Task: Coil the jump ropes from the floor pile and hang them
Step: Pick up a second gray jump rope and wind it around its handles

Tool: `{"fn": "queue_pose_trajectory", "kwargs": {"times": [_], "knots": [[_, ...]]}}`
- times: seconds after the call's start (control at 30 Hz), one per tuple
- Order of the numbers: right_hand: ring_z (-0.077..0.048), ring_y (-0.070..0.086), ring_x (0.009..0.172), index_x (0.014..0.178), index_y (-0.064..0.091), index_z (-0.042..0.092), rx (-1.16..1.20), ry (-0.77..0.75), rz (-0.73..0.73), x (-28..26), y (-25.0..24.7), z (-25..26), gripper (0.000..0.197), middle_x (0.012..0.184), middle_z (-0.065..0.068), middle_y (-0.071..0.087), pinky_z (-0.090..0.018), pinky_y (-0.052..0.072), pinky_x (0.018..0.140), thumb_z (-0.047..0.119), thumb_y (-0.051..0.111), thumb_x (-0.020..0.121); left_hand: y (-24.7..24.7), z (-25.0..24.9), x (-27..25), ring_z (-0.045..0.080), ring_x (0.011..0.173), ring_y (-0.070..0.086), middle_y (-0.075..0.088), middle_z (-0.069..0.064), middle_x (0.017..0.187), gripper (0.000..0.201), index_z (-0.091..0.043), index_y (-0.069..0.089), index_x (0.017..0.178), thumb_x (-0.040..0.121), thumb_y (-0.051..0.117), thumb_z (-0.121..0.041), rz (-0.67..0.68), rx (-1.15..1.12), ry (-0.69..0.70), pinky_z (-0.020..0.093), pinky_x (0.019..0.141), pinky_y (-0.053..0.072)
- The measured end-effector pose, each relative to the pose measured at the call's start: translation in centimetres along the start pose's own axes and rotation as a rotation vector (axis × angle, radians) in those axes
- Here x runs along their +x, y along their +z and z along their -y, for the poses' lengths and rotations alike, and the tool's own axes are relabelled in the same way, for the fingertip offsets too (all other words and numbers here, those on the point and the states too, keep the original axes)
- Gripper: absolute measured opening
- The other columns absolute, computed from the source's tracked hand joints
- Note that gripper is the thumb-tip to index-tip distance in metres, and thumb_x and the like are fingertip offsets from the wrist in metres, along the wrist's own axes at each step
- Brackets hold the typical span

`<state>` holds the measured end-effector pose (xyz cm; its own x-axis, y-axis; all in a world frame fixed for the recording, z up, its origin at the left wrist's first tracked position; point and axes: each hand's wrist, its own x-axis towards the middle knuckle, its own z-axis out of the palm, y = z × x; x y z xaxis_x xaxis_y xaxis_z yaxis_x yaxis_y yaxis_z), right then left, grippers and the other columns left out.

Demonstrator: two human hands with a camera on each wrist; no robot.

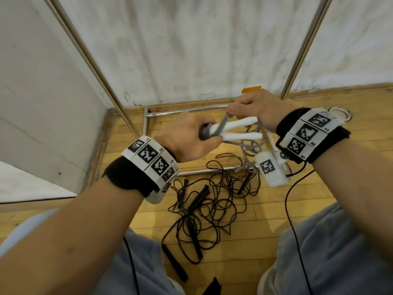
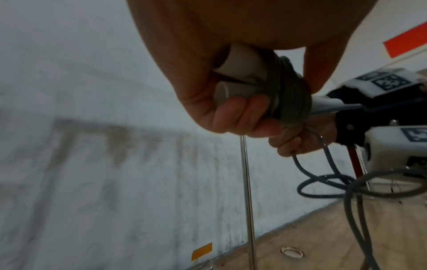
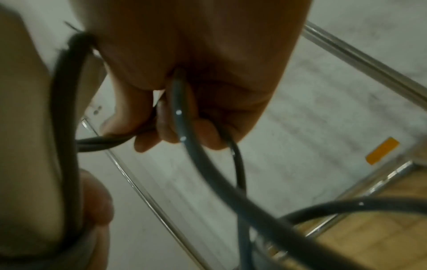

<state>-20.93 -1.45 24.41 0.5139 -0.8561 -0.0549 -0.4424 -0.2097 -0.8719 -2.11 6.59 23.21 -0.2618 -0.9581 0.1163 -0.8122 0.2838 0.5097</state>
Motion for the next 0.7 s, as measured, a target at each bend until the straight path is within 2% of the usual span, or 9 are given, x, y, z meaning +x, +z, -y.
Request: {"fn": "queue_pose_trajectory", "kwargs": {"times": [0.1,0.13,0.2,0.27,0.4,0.47,0.57,0.63,0.7], "knots": [[-0.008,0.050,0.044,0.101,0.065,0.000,0.289,0.055,0.030,0.1,1.3,-0.1,0.024,0.062,0.001,0.057,-0.018,0.040,0.043,0.019,0.059,0.089,-0.5,-0.7,-0.2,0.011,0.054,0.050,0.054,-0.008,0.059,0.019,-0.025,0.060,0.081,0.077,0.055,-0.042,-0.049,-0.122,-0.040,0.033,0.052,0.041],[-0.007,0.052,0.046,0.099,0.062,0.003,0.358,0.080,0.026,0.1,1.9,0.1,0.014,0.067,0.000,0.056,-0.018,0.041,0.044,0.010,0.051,0.094,-0.6,-0.9,-0.2,0.011,0.054,0.051,0.056,-0.007,0.060,0.018,-0.024,0.060,0.084,0.077,0.055,-0.040,-0.081,-0.180,-0.055,0.035,0.053,0.044],[-0.009,0.044,0.040,0.082,0.054,0.011,0.511,0.095,-0.006,-0.1,3.2,0.5,0.025,0.062,0.002,0.048,-0.020,0.036,0.044,0.001,0.039,0.098,-1.0,-1.1,0.1,0.016,0.055,0.054,0.060,-0.001,0.064,0.025,-0.017,0.060,0.085,0.078,0.053,-0.039,-0.167,-0.268,-0.090,0.039,0.056,0.046],[-0.010,0.034,0.042,0.074,0.053,0.012,0.529,0.020,-0.056,-0.2,4.2,0.8,0.030,0.051,0.004,0.043,-0.023,0.032,0.046,0.000,0.039,0.097,-1.3,-1.2,0.5,0.028,0.060,0.057,0.063,0.013,0.069,0.036,-0.008,0.059,0.087,0.078,0.051,-0.041,-0.251,-0.303,-0.125,0.047,0.059,0.048],[-0.013,0.054,0.054,0.082,0.057,0.021,-0.082,-0.182,-0.206,-0.5,5.9,1.1,0.016,0.062,0.004,0.056,-0.029,0.043,0.057,0.014,0.049,0.094,-1.6,-1.2,1.3,0.031,0.069,0.062,0.066,0.013,0.074,0.041,-0.009,0.052,0.096,0.077,0.048,-0.044,-0.375,-0.337,-0.218,0.048,0.067,0.050],[-0.021,0.058,0.069,0.089,0.062,0.019,-0.243,-0.190,-0.229,-0.8,6.6,1.1,0.013,0.074,-0.003,0.064,-0.034,0.044,0.064,0.023,0.051,0.094,-1.7,-1.1,1.6,0.020,0.069,0.063,0.065,0.006,0.075,0.034,-0.019,0.048,0.101,0.077,0.048,-0.044,-0.377,-0.342,-0.217,0.036,0.066,0.051],[-0.015,0.046,0.057,0.065,0.053,0.026,-0.266,-0.077,-0.202,-0.9,7.3,0.7,0.032,0.060,0.002,0.053,-0.033,0.033,0.055,0.032,0.048,0.096,-1.6,-1.7,1.6,-0.004,0.061,0.053,0.056,-0.008,0.069,0.022,-0.028,0.049,0.098,0.080,0.049,-0.040,-0.368,-0.304,-0.145,0.010,0.054,0.038],[-0.011,0.044,0.061,0.070,0.051,0.027,-0.214,-0.012,-0.123,-0.9,7.6,0.7,0.029,0.063,0.009,0.049,-0.027,0.032,0.056,0.024,0.046,0.098,-1.7,-1.9,1.6,0.000,0.059,0.055,0.058,-0.002,0.065,0.020,-0.021,0.053,0.094,0.081,0.051,-0.036,-0.371,-0.336,-0.130,0.014,0.054,0.042],[-0.014,0.050,0.072,0.086,0.059,0.015,-0.049,0.008,-0.049,-0.9,7.9,0.9,0.021,0.074,0.005,0.057,-0.024,0.039,0.061,0.015,0.042,0.099,-2.0,-1.9,1.8,0.020,0.065,0.062,0.062,0.009,0.069,0.021,-0.015,0.055,0.094,0.083,0.052,-0.033,-0.390,-0.348,-0.144,0.037,0.063,0.050]]}}
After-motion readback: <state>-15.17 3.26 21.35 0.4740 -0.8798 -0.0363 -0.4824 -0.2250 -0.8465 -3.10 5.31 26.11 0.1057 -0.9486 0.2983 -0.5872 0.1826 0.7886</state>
